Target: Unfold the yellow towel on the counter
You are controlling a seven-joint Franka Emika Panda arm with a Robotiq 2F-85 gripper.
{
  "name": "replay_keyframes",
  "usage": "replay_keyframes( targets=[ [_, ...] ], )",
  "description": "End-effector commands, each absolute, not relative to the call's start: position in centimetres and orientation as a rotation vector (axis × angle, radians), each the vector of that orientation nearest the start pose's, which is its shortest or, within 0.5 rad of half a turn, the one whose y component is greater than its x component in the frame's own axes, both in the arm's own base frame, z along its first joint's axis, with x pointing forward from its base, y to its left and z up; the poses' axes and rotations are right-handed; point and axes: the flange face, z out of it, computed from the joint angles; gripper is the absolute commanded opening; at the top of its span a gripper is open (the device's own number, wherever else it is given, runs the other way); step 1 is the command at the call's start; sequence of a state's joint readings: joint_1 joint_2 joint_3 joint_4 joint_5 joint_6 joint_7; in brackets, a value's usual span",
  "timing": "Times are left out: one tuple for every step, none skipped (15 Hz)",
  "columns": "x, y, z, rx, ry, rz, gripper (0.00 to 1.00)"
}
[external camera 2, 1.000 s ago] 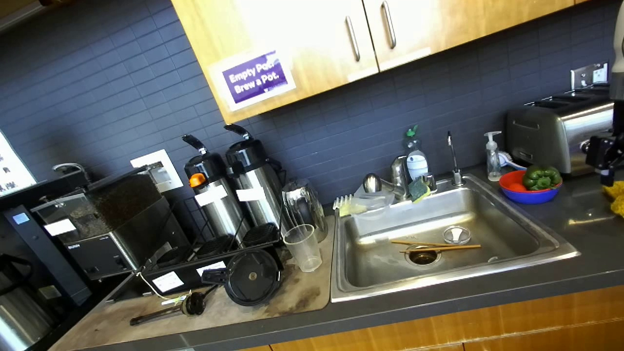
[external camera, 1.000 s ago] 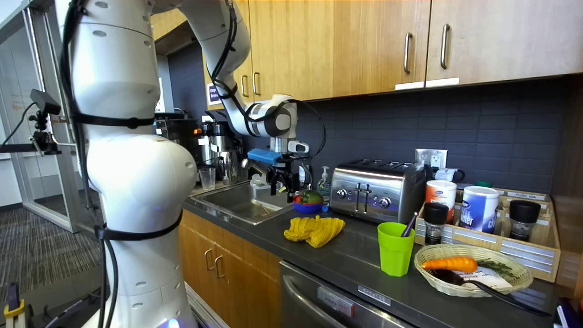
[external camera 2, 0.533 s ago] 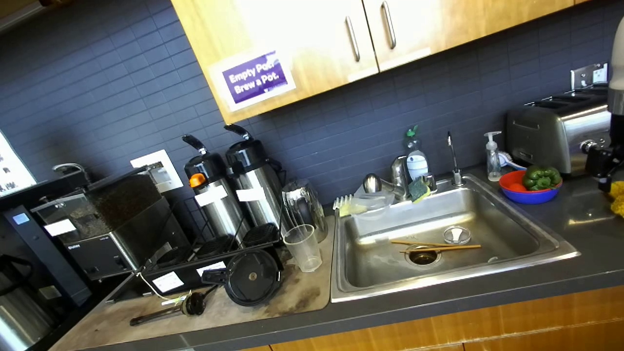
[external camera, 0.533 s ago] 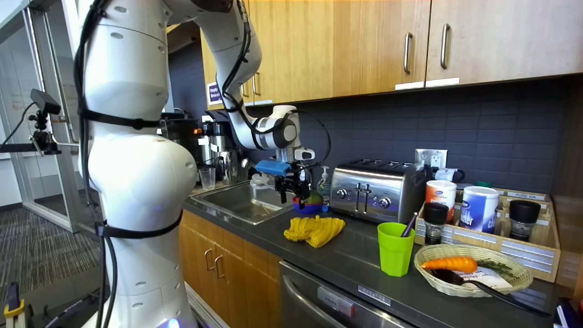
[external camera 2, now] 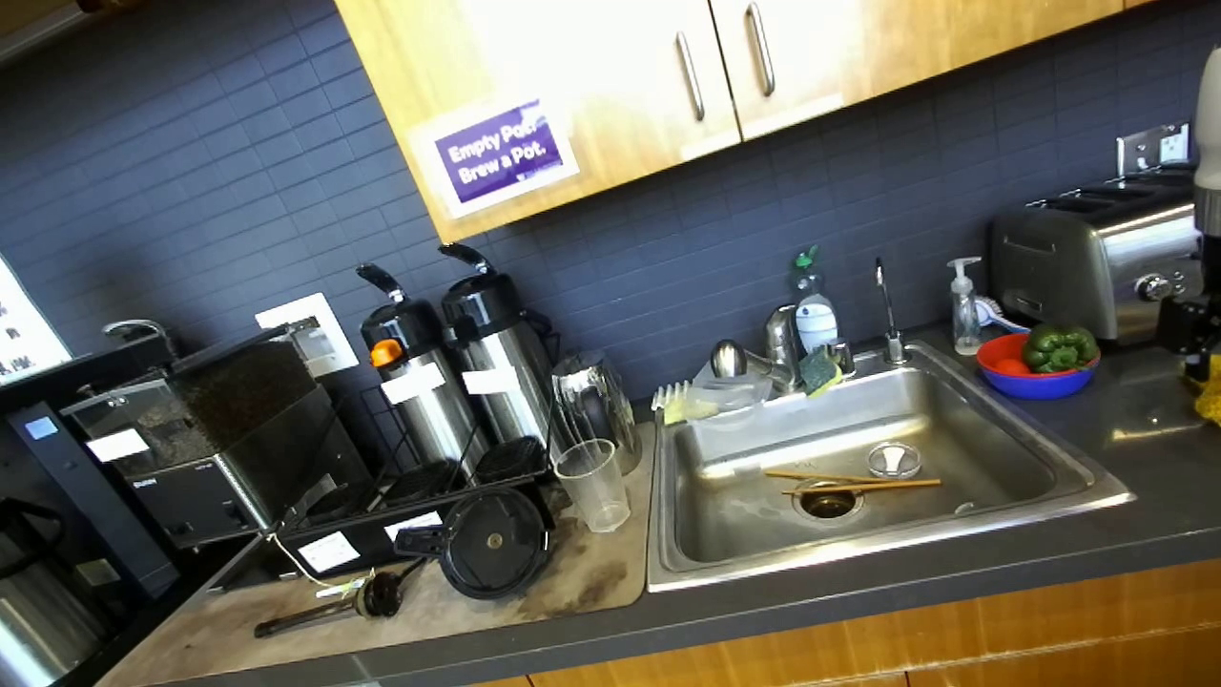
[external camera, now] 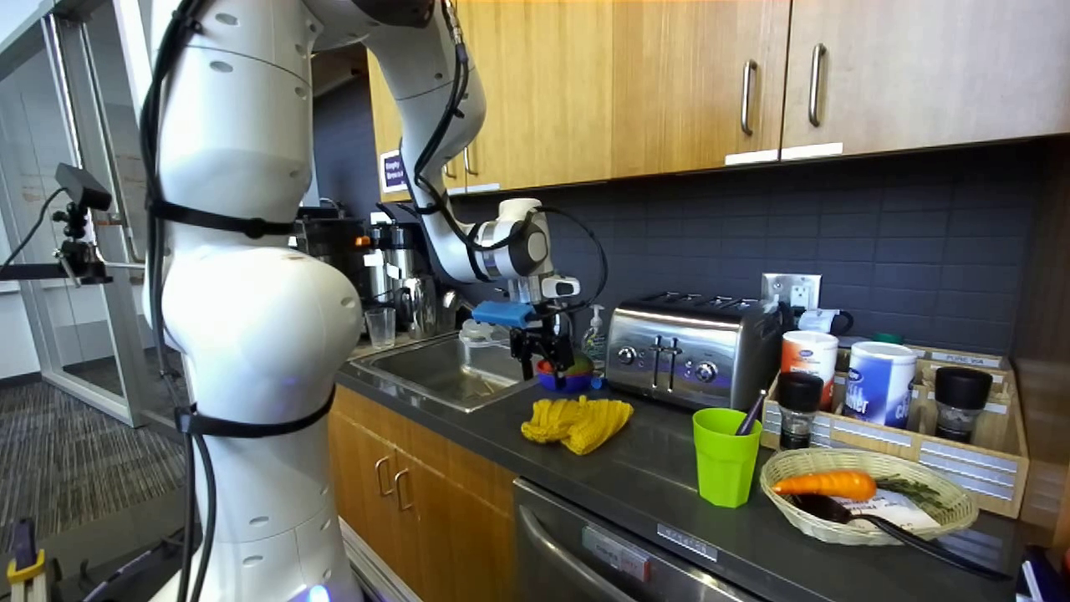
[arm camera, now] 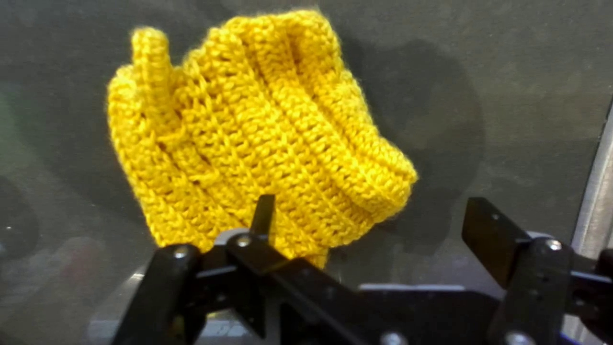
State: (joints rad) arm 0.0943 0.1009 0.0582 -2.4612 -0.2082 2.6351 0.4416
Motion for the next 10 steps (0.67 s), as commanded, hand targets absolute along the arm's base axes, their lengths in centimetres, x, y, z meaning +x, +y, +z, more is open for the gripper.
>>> replay_keyframes(
  targets=[
    [47.8, 8.1, 25.4, -3.184, 0.160, -0.121, 1.00],
    [47.7, 8.1, 25.2, -3.183, 0.159, -0.111, 1.00],
    [47.5, 8.1, 24.9, -3.177, 0.143, -0.102, 1.00],
    [47.3, 8.0, 24.7, -3.172, 0.127, -0.096, 1.00],
    [47.2, 7.9, 24.5, -3.173, 0.113, -0.089, 1.00],
    [47.1, 7.8, 24.4, -3.175, 0.094, -0.088, 1.00],
    [47.0, 7.7, 24.3, -3.176, 0.076, -0.088, 1.00],
    [47.0, 7.6, 24.1, -3.179, 0.057, -0.091, 1.00],
    [46.9, 7.5, 23.9, -3.178, 0.045, -0.090, 1.00],
    [46.7, 7.4, 23.8, -3.173, 0.030, -0.096, 1.00]
  ],
)
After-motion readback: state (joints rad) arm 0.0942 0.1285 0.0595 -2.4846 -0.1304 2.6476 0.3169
